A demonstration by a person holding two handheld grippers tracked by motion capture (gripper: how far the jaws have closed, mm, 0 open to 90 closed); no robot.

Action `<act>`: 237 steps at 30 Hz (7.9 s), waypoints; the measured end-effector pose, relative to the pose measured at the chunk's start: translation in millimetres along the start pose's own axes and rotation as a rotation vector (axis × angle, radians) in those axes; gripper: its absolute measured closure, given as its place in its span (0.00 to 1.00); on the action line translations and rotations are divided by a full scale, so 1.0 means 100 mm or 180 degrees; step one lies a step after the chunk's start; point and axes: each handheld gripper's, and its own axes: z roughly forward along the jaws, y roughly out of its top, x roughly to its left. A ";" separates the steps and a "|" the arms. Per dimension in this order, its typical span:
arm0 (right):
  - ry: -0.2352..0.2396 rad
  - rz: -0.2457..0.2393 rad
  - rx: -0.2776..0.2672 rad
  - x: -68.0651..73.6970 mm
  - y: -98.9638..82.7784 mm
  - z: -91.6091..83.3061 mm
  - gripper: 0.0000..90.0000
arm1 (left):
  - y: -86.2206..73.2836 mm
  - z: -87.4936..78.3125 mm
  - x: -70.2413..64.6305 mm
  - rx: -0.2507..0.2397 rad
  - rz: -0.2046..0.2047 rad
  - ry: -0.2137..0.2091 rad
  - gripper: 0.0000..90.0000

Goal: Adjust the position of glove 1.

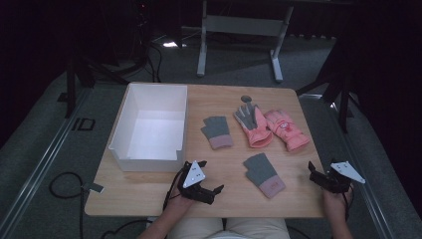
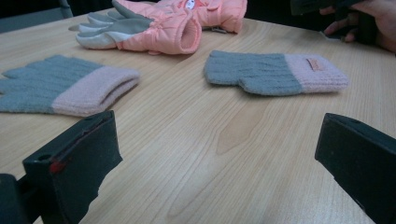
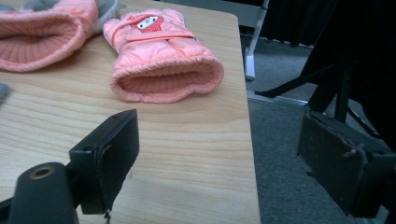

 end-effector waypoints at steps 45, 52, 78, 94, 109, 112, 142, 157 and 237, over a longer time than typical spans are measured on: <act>0.0274 -0.0125 0.0465 0.12 0.37 0.00 0.15 | 0.00 0.00 -0.02 -0.0011 0.0026 0.0071 0.00; 0.0337 -0.0146 0.0344 0.20 0.63 0.00 0.14 | 0.00 0.00 -0.03 -0.0007 0.0034 0.0073 0.00; 0.0796 0.0096 0.0212 0.74 1.61 0.21 0.12 | 0.00 -0.01 -0.04 -0.0009 0.0096 0.0043 0.00; 0.1291 -0.0228 0.0292 1.38 1.88 0.56 0.28 | 0.00 -0.01 -0.04 -0.0001 0.0086 0.0019 0.00; 0.1613 -0.0519 0.0460 1.96 1.92 0.88 0.34 | 0.00 -0.01 -0.08 -0.0012 0.0158 0.0025 0.00; 0.1667 -0.0594 0.0512 2.07 1.92 0.93 0.36 | 0.00 0.00 -0.08 -0.0010 0.0171 0.0027 0.00; 0.1942 -0.0821 0.1343 2.62 1.51 1.97 0.64 | 0.00 -0.01 -0.10 -0.0017 0.0238 0.0015 0.00; 0.1811 -0.1184 0.1403 2.78 1.37 2.09 0.91 | 0.00 -0.01 -0.11 -0.0016 0.0255 0.0027 0.00; 0.1905 -0.1023 0.1277 1.37 0.76 0.36 0.70 | 0.00 0.00 -0.10 0.0009 0.0231 0.0033 0.00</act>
